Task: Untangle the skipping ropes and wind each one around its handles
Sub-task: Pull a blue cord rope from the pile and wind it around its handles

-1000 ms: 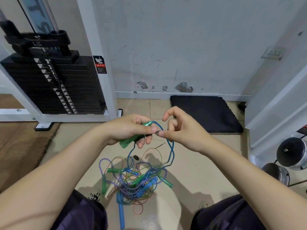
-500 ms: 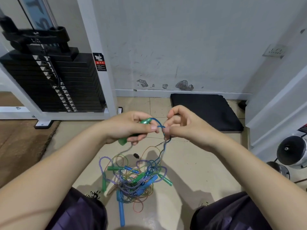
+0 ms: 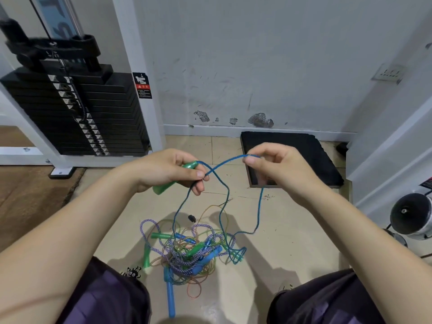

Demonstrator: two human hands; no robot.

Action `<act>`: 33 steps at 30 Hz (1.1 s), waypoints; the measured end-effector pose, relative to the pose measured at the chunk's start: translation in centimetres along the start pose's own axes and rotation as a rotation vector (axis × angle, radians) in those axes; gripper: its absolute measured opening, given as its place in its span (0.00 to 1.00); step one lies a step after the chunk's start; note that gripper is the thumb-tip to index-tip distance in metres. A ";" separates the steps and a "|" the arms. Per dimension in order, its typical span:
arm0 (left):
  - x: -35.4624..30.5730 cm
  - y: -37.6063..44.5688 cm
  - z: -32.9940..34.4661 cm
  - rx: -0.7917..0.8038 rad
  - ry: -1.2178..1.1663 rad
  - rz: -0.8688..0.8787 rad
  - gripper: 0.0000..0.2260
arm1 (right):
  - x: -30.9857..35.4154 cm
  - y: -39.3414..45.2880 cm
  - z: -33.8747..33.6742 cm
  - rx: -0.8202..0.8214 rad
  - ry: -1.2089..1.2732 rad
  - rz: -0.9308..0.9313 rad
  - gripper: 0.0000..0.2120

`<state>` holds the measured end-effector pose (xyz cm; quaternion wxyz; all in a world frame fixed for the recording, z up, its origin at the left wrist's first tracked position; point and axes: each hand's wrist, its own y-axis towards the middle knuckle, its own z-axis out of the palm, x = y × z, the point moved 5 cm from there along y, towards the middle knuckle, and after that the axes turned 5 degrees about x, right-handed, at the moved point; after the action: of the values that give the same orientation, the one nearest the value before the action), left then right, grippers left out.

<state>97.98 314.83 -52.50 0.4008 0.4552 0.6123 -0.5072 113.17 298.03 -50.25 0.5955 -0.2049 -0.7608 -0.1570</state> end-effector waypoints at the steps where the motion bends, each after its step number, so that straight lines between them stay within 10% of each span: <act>1: 0.0 0.1 0.1 -0.011 0.004 -0.003 0.05 | 0.1 -0.1 0.5 0.042 0.014 0.004 0.05; 7: -0.4 1.2 2.9 -0.004 -0.034 0.046 0.04 | 0.1 -0.7 3.9 0.251 -0.071 -0.014 0.11; 15: 0.5 1.9 3.1 0.024 -0.052 0.010 0.06 | 1.1 -0.2 2.2 -0.003 -0.614 -0.161 0.03; 25: 1.0 2.0 2.7 -0.021 0.104 -0.067 0.09 | -1.8 0.0 1.9 0.220 -0.062 0.125 0.09; 33: 0.3 2.1 3.5 0.024 -0.008 0.023 0.09 | -0.8 -0.1 3.0 0.189 -0.383 -0.053 0.08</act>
<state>99.98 311.61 -53.92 0.4037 0.4649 0.5993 -0.5116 110.78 299.30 -51.70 0.4522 -0.1539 -0.8766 -0.0588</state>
